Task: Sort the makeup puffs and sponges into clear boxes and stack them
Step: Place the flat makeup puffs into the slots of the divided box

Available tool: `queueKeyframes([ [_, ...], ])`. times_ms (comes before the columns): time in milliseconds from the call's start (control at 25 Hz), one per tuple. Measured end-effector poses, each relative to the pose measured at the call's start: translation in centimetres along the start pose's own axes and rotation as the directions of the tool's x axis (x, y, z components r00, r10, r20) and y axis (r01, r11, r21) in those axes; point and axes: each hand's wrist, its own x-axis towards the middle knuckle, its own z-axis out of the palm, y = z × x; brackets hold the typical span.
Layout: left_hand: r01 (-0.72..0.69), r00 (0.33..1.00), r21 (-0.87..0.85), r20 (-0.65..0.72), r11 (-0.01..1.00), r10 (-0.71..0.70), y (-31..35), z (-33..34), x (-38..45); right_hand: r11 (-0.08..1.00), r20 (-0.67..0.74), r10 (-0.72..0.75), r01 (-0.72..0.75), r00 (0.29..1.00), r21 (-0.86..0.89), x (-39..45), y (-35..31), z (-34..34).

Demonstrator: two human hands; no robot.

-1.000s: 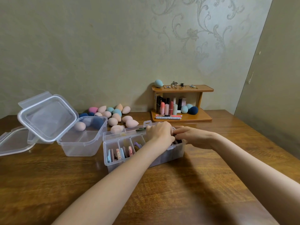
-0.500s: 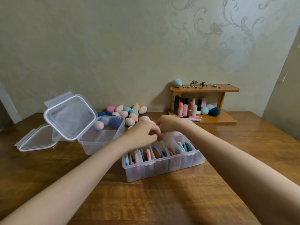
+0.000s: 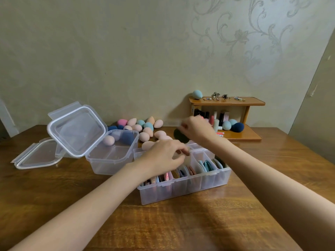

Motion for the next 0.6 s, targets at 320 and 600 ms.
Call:
queueKeyframes([
  [320,-0.033,0.99,0.162,0.141,0.986,0.01,1.5,2.4,-1.0,0.997,0.133,-0.038,0.028,0.99,0.077,-7.1,-1.2,-2.8],
  [600,-0.057,0.989,0.189,0.142,0.98,0.03,1.6,2.5,-1.1,0.981,0.192,0.066,-0.099,0.979,0.168,-7.2,-0.9,-3.4],
])
